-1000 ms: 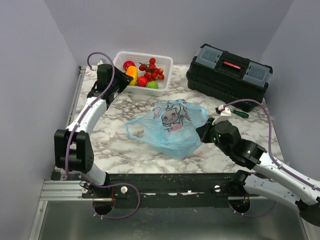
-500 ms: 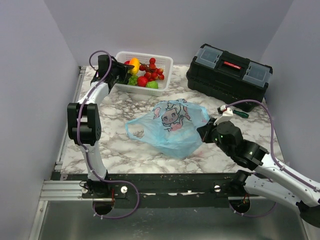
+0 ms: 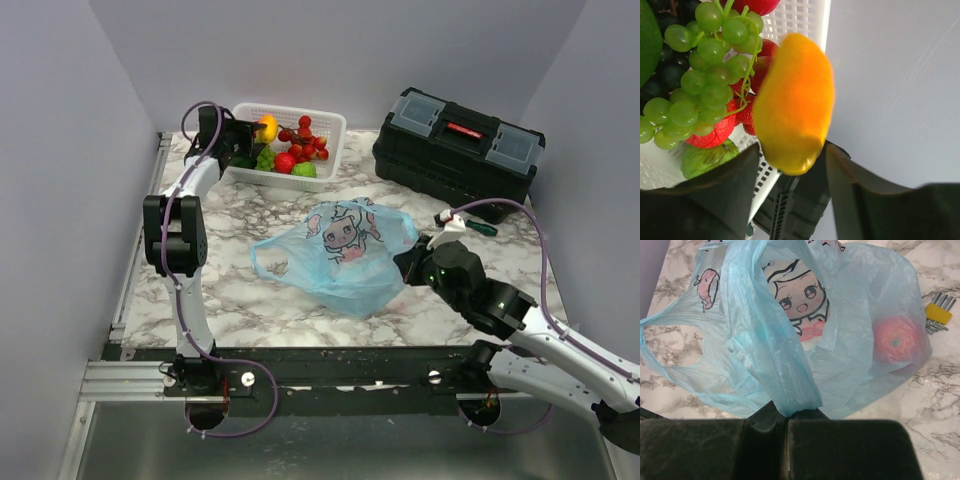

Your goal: Take the fake fruits out of the plastic bag

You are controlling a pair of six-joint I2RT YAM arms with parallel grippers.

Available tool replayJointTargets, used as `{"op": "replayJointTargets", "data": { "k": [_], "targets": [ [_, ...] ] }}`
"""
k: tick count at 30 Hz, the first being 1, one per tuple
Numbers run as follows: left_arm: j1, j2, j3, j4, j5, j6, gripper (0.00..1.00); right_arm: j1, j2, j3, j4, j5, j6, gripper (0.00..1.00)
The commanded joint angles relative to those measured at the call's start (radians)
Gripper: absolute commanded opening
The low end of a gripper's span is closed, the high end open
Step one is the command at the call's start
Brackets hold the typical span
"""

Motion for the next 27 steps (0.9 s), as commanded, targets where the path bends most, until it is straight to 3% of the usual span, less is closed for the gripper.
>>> {"op": "replayJointTargets", "data": {
  "k": [1,3,11,21,27],
  "targets": [
    [0.007,0.026,0.058,-0.045,0.031,-0.018,0.59,0.006,0.017,0.039,-0.012,0.011,0.0,0.01],
    [0.011,0.02,0.054,-0.051,0.042,-0.001,0.63,0.006,0.021,0.042,-0.009,0.008,0.001,0.01],
    [0.012,-0.078,-0.034,-0.013,0.064,0.106,0.64,0.007,0.033,0.037,0.006,-0.008,0.004,0.01],
    [0.004,-0.299,-0.405,0.186,0.158,0.217,0.59,0.006,0.047,0.018,0.035,-0.029,0.014,0.01],
    [0.003,-0.394,-0.521,0.182,0.235,0.297,0.57,0.006,0.062,0.015,0.048,-0.043,0.015,0.01]
  ]
}}
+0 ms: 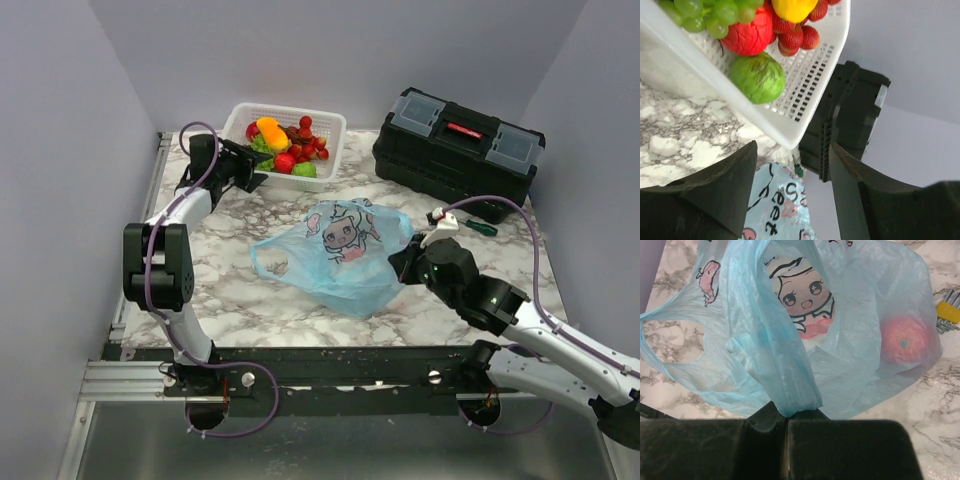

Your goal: Take the fake fruits out of the plastic bag

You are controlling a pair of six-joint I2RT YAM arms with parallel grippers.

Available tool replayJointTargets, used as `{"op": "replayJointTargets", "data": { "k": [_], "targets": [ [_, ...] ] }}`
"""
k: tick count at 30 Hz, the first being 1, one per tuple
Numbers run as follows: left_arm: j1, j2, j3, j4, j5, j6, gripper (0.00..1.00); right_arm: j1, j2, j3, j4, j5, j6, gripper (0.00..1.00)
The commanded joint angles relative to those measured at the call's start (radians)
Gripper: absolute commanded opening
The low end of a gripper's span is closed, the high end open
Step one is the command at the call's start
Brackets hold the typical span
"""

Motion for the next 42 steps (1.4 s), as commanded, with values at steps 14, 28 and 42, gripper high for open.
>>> {"op": "replayJointTargets", "data": {
  "k": [14,28,42],
  "targets": [
    [-0.127,-0.326,-0.244,0.152,0.172,0.179,0.57,0.006,0.057,0.01,0.107,-0.074,-0.023,0.01],
    [-0.151,-0.597,-0.521,0.308,0.382,0.299,0.56,0.007,0.377,0.124,0.395,-0.512,-0.099,0.01],
    [-0.208,-0.808,-0.647,0.082,0.159,0.42,0.54,0.009,0.573,0.244,0.483,-0.778,-0.082,0.01]
  ]
}}
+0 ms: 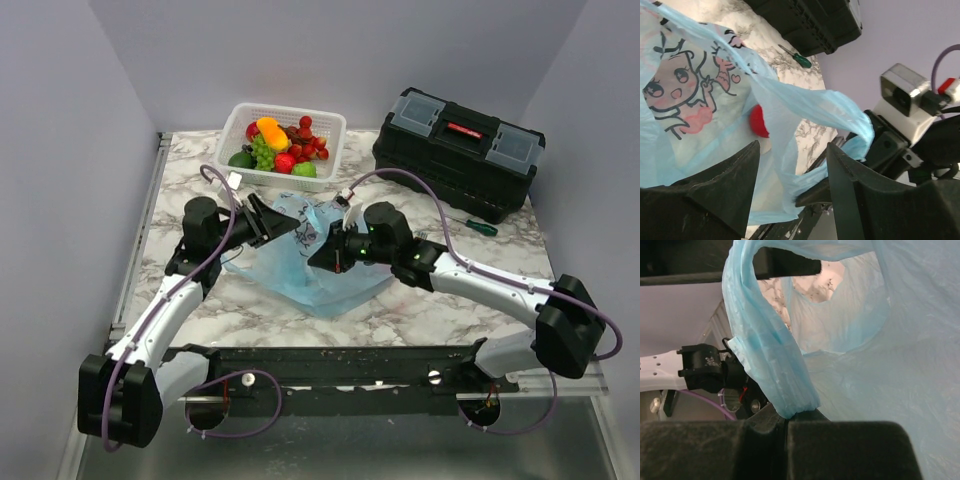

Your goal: Take the fake fruits out of the plastic bag

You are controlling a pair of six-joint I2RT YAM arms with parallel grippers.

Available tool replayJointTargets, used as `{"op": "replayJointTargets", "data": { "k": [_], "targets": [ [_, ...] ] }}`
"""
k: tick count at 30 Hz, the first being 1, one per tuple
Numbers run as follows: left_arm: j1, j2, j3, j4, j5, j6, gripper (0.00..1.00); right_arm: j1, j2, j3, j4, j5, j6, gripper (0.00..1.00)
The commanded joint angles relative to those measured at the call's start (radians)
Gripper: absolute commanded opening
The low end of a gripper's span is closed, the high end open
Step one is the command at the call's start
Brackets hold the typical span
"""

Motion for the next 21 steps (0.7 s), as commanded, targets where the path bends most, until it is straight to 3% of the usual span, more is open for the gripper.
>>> {"op": "replayJointTargets", "data": {
  "k": [1,8,17,21],
  "targets": [
    [-0.006,-0.035,-0.045,-0.051,-0.09,0.039,0.54,0.009,-0.022,0.01,0.036,-0.057,-0.004,0.01],
    [-0.109,0.025,-0.006,-0.11,-0.15,0.076,0.54,0.009,-0.148,-0.089,-0.066,0.095,-0.011,0.01],
    [-0.325,0.144,0.057,-0.101,-0.266,0.11,0.54,0.008,-0.496,-0.236,-0.336,0.423,0.035,0.01],
    [-0.407,0.241,0.098,-0.081,-0.296,0.126,0.54,0.007,-0.609,-0.258,-0.411,0.492,0.039,0.01]
  ]
}}
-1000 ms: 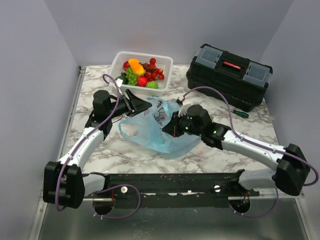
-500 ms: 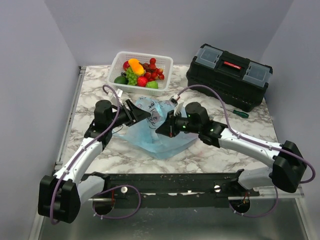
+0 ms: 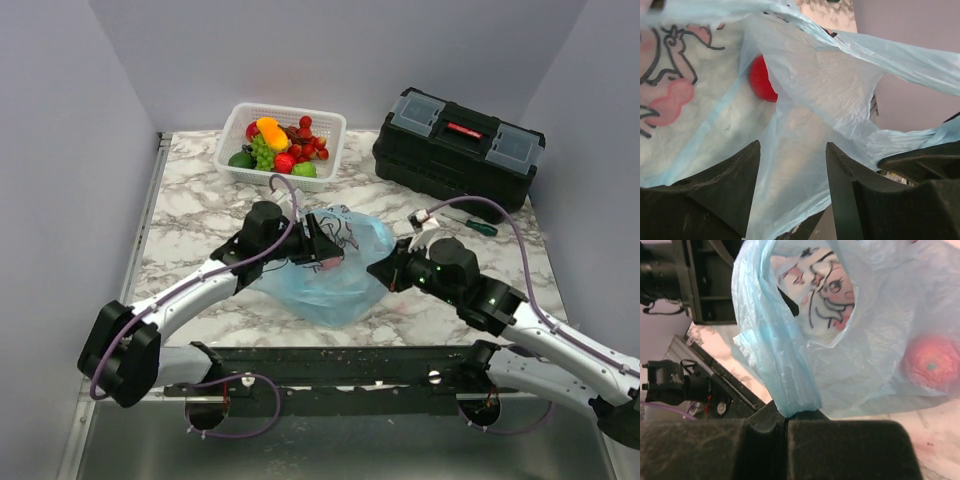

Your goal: Take the fake fruits out of the plastic bag

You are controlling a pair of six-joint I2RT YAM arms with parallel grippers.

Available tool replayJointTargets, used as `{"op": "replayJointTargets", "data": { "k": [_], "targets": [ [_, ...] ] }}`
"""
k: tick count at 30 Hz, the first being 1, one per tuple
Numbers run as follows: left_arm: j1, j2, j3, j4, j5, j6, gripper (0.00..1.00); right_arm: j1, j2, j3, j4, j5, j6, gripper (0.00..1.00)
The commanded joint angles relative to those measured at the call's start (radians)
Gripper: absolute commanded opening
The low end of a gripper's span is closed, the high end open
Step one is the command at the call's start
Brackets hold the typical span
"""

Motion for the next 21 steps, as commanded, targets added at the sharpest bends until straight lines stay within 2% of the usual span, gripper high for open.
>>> {"op": "replayJointTargets", "data": {
  "k": [1,5,9,16,21],
  "targets": [
    [-0.077,0.106,0.063,0.027,-0.065,0.033,0.54,0.003,-0.084,-0.021,-0.131,0.148,0.012,0.01],
    [-0.104,0.233,0.134,0.026,-0.039,0.025,0.52,0.004,-0.072,0.013,-0.11,0.099,-0.008,0.01],
    [-0.109,0.331,0.154,0.054,-0.027,-0.002,0.49,0.003,-0.036,0.04,-0.021,0.044,-0.023,0.01],
    [-0.108,0.391,0.144,0.102,-0.032,-0.036,0.49,0.003,0.091,0.132,0.099,-0.088,-0.055,0.01],
    [-0.099,0.377,0.092,0.125,-0.047,-0.054,0.48,0.004,0.197,0.203,0.175,-0.182,-0.065,0.01]
  ]
}}
